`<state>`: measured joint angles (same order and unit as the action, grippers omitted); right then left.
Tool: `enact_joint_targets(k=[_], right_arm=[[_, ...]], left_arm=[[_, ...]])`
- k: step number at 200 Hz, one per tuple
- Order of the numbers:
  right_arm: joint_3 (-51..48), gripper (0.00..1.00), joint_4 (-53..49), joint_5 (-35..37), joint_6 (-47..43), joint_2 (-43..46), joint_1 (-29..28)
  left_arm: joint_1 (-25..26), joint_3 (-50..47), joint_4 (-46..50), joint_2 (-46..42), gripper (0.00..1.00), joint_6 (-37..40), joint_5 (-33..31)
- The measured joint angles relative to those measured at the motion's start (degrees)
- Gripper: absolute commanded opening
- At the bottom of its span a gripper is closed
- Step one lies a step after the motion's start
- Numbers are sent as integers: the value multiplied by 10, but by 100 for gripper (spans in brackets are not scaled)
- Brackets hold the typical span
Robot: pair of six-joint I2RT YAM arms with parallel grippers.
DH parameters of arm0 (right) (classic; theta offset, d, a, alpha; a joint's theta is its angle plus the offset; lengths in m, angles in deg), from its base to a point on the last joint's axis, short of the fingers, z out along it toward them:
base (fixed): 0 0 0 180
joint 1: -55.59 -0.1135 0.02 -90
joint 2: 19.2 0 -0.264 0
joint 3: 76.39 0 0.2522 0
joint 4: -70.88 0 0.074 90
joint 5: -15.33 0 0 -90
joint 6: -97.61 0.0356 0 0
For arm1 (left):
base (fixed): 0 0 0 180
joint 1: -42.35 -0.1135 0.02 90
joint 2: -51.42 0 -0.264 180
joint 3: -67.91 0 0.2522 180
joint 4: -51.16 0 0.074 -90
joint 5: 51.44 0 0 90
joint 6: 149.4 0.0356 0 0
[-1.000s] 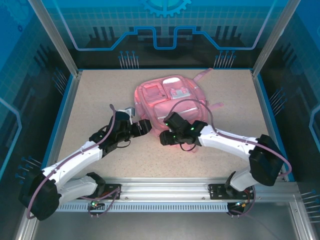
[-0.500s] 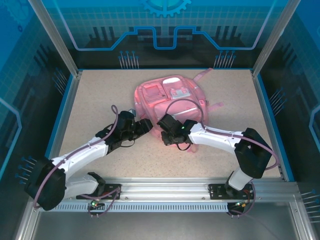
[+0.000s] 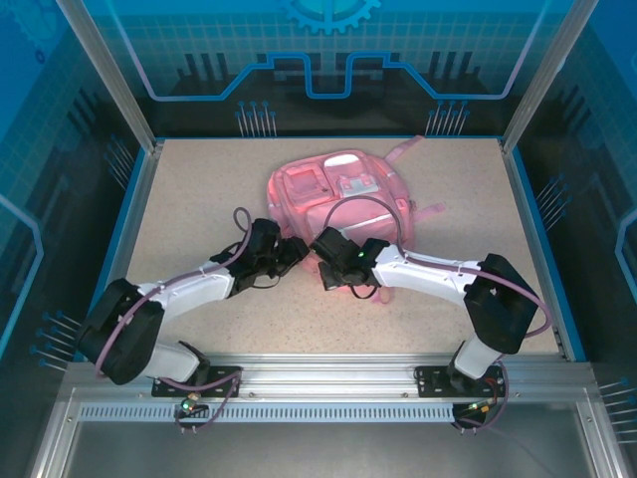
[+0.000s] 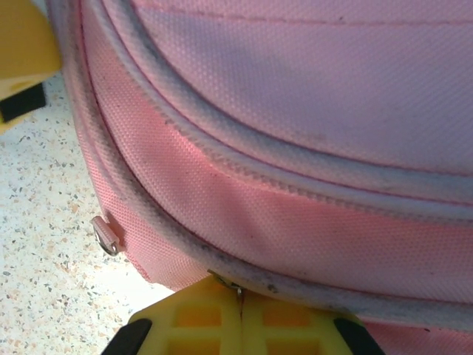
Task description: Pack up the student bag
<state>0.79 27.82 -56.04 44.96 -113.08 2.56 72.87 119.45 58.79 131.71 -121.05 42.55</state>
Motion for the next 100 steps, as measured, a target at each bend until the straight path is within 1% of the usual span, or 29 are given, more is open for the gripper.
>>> enact_joint_targets(k=[36,73,100], right_arm=[[0,0,2,11,-2,0,-2],[0,0,3,17,-2,0,-2],[0,0,4,18,-2,0,-2]], left_arm=[[0,0,-33,20,43,-13,4],[0,0,-36,20,40,-14,1],[0,-1,-30,-2,49,-12,-19]])
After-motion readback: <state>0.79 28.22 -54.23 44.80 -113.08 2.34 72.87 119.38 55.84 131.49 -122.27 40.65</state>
